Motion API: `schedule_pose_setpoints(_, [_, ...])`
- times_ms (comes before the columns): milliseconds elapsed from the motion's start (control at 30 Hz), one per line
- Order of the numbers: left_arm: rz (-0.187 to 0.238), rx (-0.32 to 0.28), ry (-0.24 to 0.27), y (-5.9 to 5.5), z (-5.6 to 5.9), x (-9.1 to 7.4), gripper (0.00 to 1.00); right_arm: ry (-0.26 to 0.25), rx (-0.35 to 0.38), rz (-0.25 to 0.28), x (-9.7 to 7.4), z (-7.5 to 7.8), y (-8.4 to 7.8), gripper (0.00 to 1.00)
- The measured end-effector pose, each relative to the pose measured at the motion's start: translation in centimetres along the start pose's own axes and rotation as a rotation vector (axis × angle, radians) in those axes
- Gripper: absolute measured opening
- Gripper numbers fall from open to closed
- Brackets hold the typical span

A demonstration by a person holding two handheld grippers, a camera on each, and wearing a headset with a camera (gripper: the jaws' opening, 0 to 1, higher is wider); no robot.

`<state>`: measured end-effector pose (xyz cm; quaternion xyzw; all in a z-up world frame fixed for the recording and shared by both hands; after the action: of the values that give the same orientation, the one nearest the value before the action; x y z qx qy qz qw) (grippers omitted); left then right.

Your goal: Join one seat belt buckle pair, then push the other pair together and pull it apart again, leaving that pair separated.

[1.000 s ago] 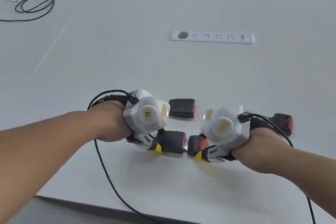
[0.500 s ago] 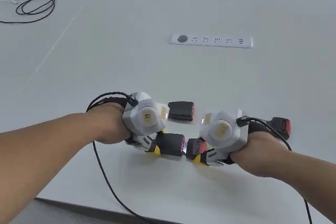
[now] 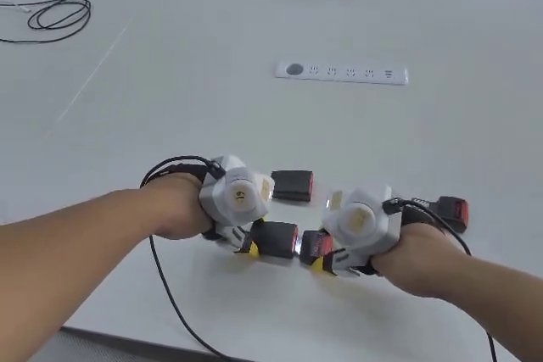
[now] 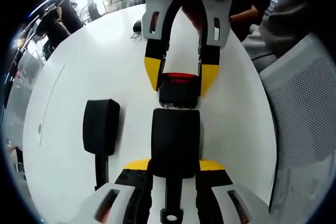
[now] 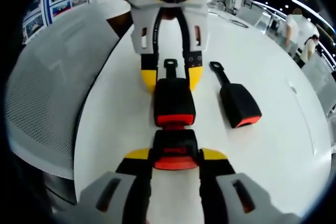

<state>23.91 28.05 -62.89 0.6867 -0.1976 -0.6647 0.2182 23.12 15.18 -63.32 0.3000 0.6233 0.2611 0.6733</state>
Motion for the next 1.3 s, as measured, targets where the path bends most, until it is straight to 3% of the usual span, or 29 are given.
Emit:
schedule_pose_setpoints(567, [0.005, 0.0, 0.009, 0.01, -0.04, -0.11, 0.32, 0.003, 0.008, 0.048, -0.25, -0.01, -0.33, 0.34])
schedule_pose_setpoints(1000, [-0.003, -0.015, 0.008, 0.03, -0.09, -0.1, 0.32, 0.0, 0.009, 0.053, -0.21, -0.03, -0.37, 0.35])
schedule_pose_setpoints(1300, [-0.043, -0.056, 0.02, 0.01, -0.16, -0.18, 0.34, -0.008, 0.042, 0.058, -0.27, 0.08, -0.14, 0.36])
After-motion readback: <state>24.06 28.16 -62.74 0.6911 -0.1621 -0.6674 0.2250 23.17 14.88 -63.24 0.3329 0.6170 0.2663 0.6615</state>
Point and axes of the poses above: the centre of the closed fingertips' face, and the gripper's own axes: x roughly forward along the fingers, z roughly to its right, y roughly out of its top, the point moved 6 cm from there along -x, roughly backward along the fingers, and after that the axes turned 12 degrees about z, right-handed, at the moved point
